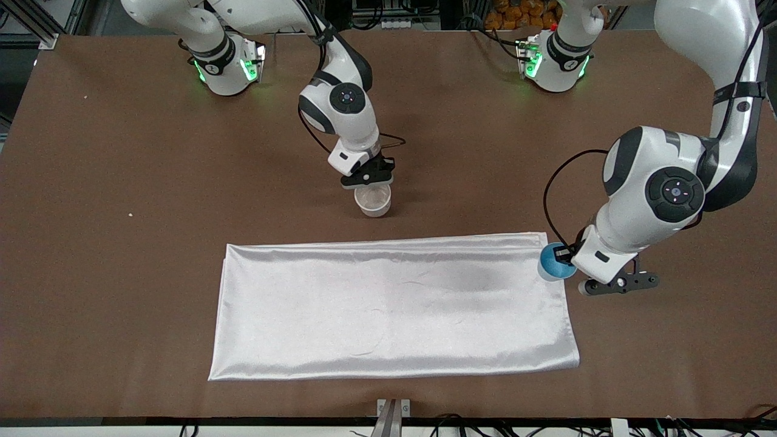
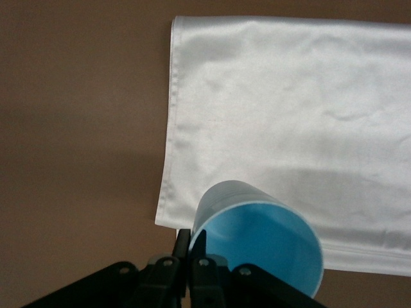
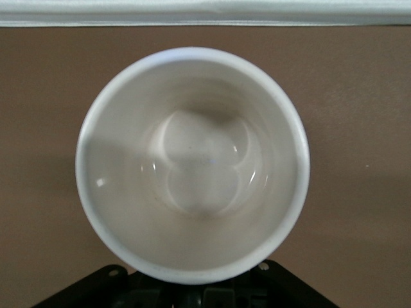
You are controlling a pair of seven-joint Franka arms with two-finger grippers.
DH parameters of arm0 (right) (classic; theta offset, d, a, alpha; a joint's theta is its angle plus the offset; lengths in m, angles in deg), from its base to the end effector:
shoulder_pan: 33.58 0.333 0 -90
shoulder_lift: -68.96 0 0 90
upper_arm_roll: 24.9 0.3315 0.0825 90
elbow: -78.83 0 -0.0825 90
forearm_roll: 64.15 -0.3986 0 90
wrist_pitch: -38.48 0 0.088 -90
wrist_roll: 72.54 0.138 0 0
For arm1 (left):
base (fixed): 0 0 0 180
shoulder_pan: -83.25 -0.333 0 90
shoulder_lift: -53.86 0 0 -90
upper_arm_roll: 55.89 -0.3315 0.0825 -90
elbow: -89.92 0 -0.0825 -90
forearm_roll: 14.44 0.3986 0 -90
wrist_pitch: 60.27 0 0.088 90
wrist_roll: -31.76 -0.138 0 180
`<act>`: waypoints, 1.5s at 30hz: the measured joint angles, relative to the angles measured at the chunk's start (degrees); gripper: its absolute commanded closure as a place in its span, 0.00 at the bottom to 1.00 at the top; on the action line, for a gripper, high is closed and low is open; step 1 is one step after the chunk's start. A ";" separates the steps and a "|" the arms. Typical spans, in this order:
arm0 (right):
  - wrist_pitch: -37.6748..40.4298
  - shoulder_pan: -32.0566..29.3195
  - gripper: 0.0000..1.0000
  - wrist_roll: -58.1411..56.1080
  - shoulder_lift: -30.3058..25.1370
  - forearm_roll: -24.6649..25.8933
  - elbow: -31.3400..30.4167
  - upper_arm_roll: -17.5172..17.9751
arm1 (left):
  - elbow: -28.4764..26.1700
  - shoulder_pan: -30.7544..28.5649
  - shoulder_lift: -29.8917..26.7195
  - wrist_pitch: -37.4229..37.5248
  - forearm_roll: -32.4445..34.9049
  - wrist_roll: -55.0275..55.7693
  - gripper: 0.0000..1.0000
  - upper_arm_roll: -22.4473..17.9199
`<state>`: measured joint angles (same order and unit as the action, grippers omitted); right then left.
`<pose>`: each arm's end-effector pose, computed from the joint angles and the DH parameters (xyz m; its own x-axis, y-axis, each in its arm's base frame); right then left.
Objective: Place blue cup into white mug on table
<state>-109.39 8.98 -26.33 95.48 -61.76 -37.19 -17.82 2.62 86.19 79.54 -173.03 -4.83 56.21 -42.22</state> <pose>0.4089 0.4801 0.1995 0.9960 0.0763 0.0460 0.0803 -0.9926 -0.0907 0.6852 -0.1657 0.3852 0.9950 0.0950 0.0298 0.0962 -0.9944 -0.0442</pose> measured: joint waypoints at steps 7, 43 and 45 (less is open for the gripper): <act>-2.12 0.78 0.60 0.97 1.43 0.00 -0.04 -0.10 | 0.00 0.01 0.00 0.09 0.00 0.00 1.00 0.01; 20.97 -1.86 0.00 5.84 -6.40 0.05 8.80 -1.38 | 0.63 1.04 -1.94 2.72 0.01 0.32 1.00 5.38; 21.15 -3.52 0.00 3.66 -6.55 0.06 9.03 -1.47 | 0.63 1.03 -1.96 3.24 0.01 0.56 1.00 6.21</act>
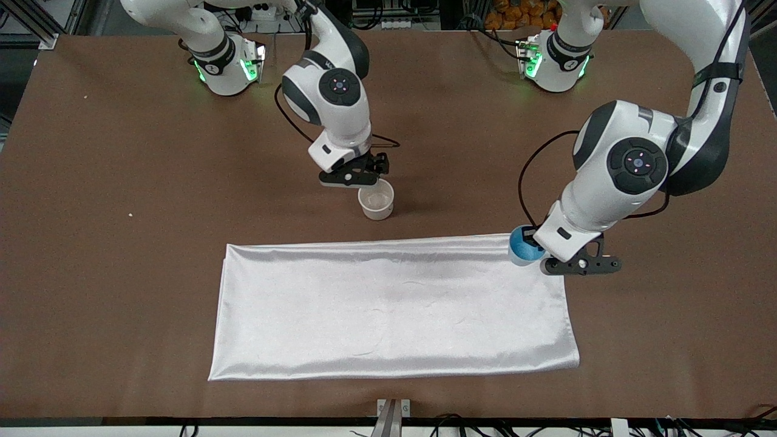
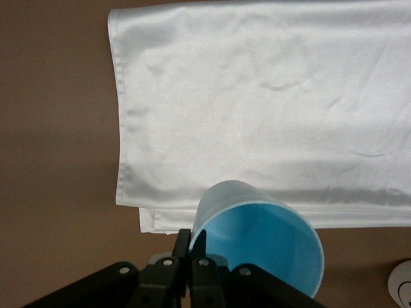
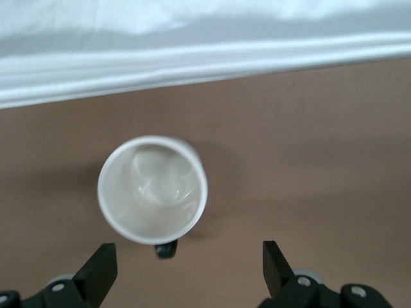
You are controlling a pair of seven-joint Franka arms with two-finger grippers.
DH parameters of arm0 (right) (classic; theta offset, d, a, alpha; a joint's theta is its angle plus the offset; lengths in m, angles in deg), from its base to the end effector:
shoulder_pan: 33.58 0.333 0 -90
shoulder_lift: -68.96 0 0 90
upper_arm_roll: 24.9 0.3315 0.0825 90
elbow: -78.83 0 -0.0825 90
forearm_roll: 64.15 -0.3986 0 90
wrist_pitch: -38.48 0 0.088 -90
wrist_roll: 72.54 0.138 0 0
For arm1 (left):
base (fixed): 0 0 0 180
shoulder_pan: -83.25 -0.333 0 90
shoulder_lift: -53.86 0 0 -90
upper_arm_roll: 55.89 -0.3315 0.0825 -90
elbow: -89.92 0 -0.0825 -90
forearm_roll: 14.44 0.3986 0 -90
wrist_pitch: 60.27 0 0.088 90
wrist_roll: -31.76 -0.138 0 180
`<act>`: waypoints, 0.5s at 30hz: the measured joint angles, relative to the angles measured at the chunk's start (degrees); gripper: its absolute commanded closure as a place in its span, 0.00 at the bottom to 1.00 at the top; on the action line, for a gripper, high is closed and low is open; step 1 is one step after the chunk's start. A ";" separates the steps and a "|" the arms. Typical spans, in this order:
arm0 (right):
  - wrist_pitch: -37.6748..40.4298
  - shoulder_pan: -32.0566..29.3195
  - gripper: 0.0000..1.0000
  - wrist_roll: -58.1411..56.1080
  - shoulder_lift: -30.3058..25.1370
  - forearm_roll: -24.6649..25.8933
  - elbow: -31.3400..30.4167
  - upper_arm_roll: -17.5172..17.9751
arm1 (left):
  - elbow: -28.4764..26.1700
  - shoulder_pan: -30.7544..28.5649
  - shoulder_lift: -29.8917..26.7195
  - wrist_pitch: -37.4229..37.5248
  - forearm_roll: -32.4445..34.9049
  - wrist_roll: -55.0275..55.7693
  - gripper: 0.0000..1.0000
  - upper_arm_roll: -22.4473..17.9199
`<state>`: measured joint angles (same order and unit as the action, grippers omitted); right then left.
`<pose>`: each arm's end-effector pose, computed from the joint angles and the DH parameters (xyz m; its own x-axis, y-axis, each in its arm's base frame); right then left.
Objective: Place blue cup into white mug on table
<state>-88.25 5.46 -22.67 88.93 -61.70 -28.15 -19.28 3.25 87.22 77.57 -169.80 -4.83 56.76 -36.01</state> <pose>0.4635 0.4506 0.3054 0.9975 -0.0711 -0.0006 -0.0711 -0.9975 0.0019 0.6547 -0.2376 0.4162 0.9998 -0.0076 0.0186 -0.0073 -0.9999 -0.0150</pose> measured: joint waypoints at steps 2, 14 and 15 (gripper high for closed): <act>0.00 -2.35 0.00 -3.00 0.01 0.00 0.15 -0.08 | 0.00 -0.01 -0.02 0.75 0.00 0.95 1.00 1.21; 3.77 -18.12 0.00 -24.38 0.01 0.00 1.66 -0.50 | -0.14 1.87 -0.04 2.10 0.00 15.80 1.00 10.92; 4.07 -19.58 0.00 -26.22 0.01 0.00 1.70 -0.52 | -0.16 2.46 -0.04 2.12 0.00 16.82 1.00 11.22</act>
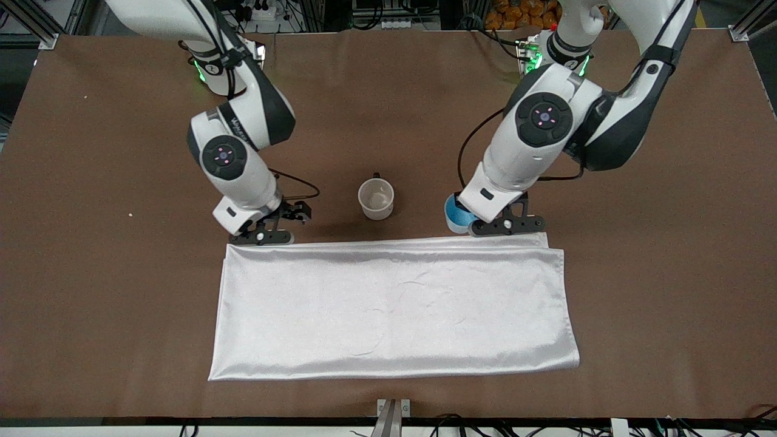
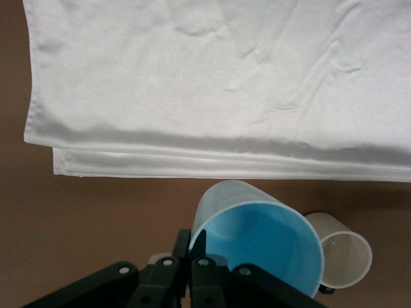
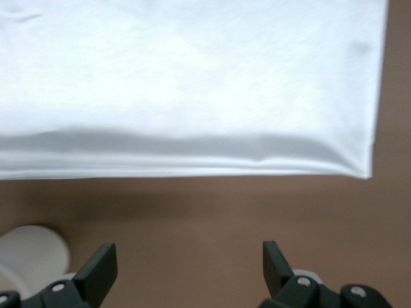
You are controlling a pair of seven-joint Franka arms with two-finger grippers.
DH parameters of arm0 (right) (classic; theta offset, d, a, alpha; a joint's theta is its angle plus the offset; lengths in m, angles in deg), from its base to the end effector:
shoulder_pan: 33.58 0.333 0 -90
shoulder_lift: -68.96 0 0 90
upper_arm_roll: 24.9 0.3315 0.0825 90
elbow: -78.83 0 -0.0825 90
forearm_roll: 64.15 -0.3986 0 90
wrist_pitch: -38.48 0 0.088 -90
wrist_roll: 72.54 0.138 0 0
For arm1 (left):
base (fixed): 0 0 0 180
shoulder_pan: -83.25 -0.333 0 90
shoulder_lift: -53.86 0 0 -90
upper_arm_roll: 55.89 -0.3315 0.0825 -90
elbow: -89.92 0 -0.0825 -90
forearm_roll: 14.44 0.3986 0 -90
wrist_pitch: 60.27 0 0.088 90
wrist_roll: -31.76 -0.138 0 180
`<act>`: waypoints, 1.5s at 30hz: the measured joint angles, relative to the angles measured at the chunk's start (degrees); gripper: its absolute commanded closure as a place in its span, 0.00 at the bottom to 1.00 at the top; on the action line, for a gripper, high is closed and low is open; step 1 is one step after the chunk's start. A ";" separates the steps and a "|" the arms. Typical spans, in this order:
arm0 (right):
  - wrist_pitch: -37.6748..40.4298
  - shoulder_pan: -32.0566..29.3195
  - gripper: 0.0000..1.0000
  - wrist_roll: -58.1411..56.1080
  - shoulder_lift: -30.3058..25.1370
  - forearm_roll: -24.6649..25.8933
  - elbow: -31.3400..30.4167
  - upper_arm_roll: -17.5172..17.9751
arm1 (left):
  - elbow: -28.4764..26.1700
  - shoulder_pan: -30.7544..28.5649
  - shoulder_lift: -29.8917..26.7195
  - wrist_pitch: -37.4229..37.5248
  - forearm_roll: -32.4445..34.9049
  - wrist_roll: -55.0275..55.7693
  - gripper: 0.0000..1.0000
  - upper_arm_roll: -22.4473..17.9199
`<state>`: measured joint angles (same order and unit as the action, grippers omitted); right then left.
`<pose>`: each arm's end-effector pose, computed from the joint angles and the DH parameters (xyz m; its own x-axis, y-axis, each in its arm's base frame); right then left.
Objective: Place blue cup into white mug on table
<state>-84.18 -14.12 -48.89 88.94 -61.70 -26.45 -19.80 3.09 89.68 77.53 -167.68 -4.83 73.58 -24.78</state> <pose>0.5896 0.2631 0.3126 0.9987 0.0346 -0.0383 0.0355 -0.9991 0.0217 0.5829 -0.3660 0.4314 0.9977 0.0623 -0.0275 0.0634 -0.9972 0.0407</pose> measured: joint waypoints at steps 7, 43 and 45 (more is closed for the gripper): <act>0.32 -6.90 0.00 -7.44 0.16 0.01 0.01 -0.06 | -0.50 5.42 0.71 -0.48 -0.04 7.36 1.00 0.38; -2.27 -17.72 0.00 -23.22 -9.57 0.01 -11.41 0.56 | -0.85 16.87 13.85 -12.43 3.78 20.10 1.00 -0.03; -1.26 -17.72 0.00 -23.22 -11.09 0.01 -12.04 0.56 | -0.86 16.87 14.47 -13.10 4.01 20.11 0.83 -0.04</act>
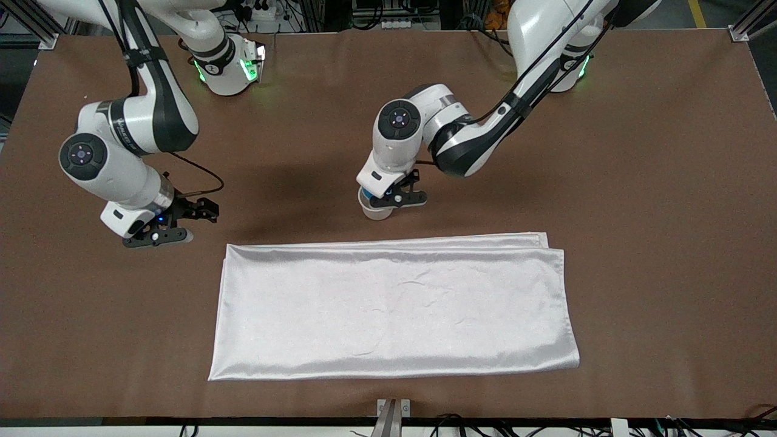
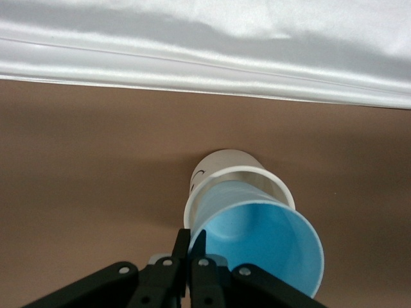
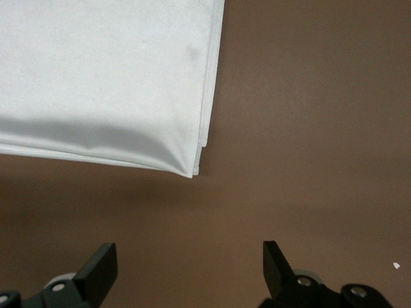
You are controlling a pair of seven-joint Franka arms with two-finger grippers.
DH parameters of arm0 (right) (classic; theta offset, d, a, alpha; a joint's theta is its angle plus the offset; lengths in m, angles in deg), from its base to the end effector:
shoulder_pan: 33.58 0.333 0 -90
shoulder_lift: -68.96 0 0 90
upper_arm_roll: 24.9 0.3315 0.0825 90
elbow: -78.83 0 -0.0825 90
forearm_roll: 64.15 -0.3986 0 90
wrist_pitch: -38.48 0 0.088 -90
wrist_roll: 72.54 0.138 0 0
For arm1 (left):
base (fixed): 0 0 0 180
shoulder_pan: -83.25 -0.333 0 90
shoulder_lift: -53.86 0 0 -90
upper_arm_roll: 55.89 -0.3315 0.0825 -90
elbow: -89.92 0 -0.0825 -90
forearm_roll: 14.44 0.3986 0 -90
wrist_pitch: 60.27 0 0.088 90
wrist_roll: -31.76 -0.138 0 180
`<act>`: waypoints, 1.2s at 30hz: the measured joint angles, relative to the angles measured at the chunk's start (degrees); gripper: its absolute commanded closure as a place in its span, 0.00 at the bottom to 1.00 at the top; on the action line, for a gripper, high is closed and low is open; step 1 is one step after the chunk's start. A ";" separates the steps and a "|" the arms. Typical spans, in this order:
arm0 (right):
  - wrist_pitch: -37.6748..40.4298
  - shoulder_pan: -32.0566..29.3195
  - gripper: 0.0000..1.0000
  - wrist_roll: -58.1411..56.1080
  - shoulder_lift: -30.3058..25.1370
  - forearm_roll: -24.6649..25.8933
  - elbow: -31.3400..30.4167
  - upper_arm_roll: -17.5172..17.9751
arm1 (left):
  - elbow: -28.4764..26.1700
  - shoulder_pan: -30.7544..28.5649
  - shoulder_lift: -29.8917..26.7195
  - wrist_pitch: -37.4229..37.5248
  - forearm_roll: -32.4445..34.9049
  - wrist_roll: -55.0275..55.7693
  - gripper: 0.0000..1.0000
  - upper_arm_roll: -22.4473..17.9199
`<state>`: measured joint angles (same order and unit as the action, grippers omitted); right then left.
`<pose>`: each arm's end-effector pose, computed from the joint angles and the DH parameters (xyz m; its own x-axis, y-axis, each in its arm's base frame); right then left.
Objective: Place blue cup into white mug on table
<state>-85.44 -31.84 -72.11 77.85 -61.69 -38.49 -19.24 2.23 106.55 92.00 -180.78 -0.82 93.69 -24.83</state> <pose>0.5811 0.0719 0.3379 0.9887 0.1444 -0.0391 0.1453 -0.9892 0.0197 0.4785 -0.5415 0.2823 0.9894 0.1037 -0.1016 0.1105 -0.9918 0.0636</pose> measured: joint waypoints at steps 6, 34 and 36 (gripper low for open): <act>2.86 0.00 0.00 0.00 -3.10 -0.01 0.23 0.00 | 0.06 0.00 0.95 -1.28 0.17 0.01 0.00 -0.01; 26.44 0.01 0.00 0.00 -8.76 -0.54 19.61 0.63 | 2.44 -11.27 -10.20 1.03 1.14 -7.95 0.00 -0.48; 27.16 0.01 0.00 0.00 -9.33 -0.85 19.60 0.66 | 2.43 -12.94 -11.49 2.04 1.14 -9.83 0.00 -0.49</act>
<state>-58.28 -31.82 -72.11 68.52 -62.55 -18.89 -18.58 4.66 93.61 80.51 -178.74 0.33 83.86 -25.31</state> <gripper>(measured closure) 0.000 0.000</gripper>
